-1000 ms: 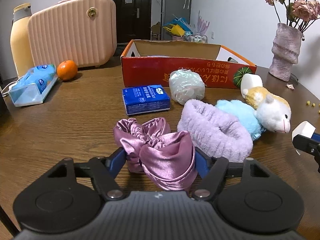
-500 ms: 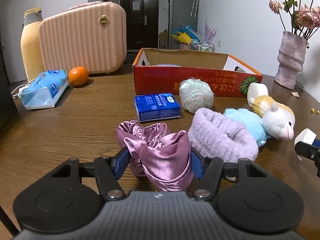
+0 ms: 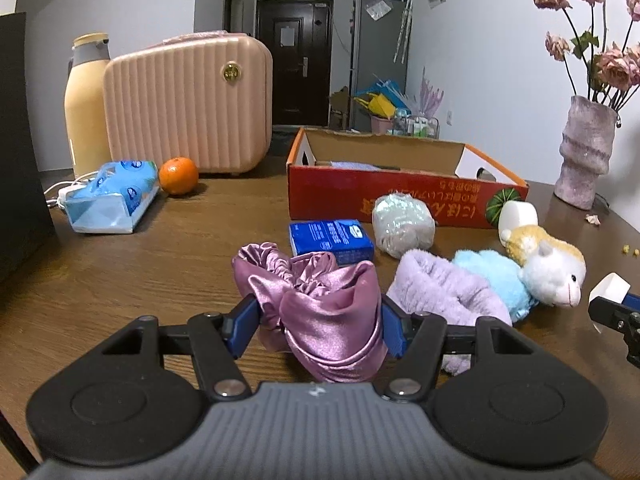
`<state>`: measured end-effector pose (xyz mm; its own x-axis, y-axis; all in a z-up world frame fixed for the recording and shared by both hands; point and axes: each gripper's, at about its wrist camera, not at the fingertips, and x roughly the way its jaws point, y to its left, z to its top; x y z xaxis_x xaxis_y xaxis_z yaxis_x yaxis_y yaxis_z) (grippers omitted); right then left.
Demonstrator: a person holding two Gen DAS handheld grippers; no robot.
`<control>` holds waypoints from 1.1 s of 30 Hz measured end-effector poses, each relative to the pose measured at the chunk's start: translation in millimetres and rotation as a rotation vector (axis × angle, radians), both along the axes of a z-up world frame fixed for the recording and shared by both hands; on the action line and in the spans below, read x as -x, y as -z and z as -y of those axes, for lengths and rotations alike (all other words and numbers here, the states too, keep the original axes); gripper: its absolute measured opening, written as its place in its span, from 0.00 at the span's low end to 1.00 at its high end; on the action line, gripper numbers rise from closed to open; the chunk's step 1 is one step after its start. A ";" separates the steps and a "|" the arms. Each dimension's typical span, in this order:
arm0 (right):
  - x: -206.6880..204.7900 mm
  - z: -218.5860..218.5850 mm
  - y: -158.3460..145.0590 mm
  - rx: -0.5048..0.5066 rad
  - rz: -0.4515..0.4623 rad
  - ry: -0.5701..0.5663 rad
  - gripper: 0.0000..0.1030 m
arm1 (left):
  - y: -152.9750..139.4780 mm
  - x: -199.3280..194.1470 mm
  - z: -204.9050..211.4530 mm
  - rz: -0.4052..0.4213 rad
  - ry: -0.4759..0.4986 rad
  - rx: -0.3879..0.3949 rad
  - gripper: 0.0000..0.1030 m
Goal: Organize soft objects
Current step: 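Close the left gripper on the pink satin scrunchie while the right gripper holds the foam, then carry the scrunchie and foam in both grippers over the cardboard box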
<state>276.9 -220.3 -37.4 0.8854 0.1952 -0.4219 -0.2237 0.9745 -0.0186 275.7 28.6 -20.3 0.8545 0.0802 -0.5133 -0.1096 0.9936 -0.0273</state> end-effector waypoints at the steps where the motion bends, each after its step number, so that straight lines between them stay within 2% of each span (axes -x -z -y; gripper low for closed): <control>1: 0.4 0.4 -0.9 -0.004 0.005 0.004 0.24 | -1.4 1.1 -0.1 0.008 -0.001 -0.002 0.62; 19: -5.9 -12.6 -25.6 -0.017 0.111 0.000 0.24 | -32.3 1.2 5.6 0.123 0.006 0.009 0.62; 33: -42.3 -19.6 -43.6 -0.054 0.162 0.011 0.24 | -46.1 -26.1 18.5 0.170 0.014 0.026 0.62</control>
<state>319.2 -200.7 6.2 0.9430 0.2037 -0.2632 -0.2115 0.9774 -0.0013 301.7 10.1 25.7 0.9302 0.0561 -0.3628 -0.0870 0.9938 -0.0695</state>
